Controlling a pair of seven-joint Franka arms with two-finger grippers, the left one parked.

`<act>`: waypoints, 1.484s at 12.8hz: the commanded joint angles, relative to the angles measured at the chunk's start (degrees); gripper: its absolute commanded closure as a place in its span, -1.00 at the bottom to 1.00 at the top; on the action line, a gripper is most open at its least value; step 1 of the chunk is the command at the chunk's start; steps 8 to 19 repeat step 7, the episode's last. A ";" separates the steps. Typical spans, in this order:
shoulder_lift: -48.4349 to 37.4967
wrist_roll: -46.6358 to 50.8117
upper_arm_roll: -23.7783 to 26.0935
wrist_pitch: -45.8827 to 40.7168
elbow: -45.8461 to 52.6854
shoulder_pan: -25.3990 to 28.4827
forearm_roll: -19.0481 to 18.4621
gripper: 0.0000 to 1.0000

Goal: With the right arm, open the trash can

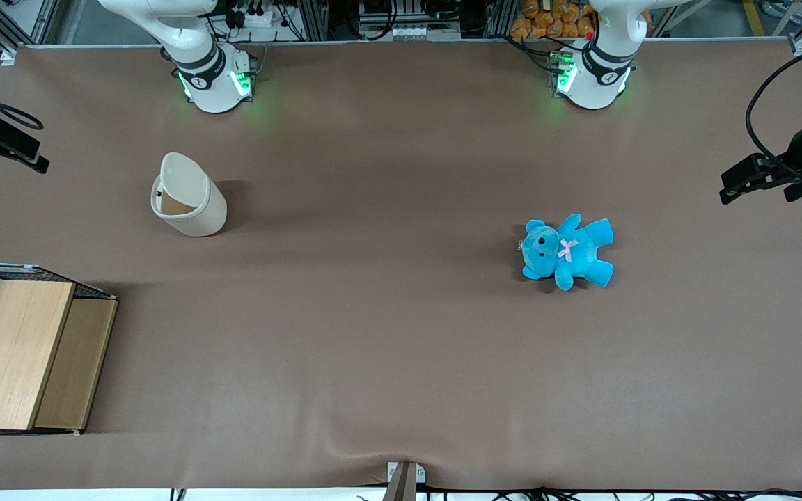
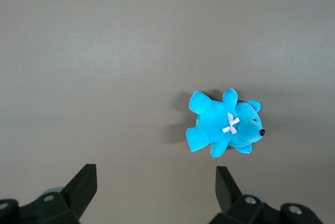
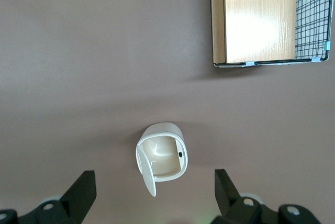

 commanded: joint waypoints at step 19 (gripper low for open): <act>0.08 0.20 0.53 -0.36 0.24 -0.69 -0.74 -1.00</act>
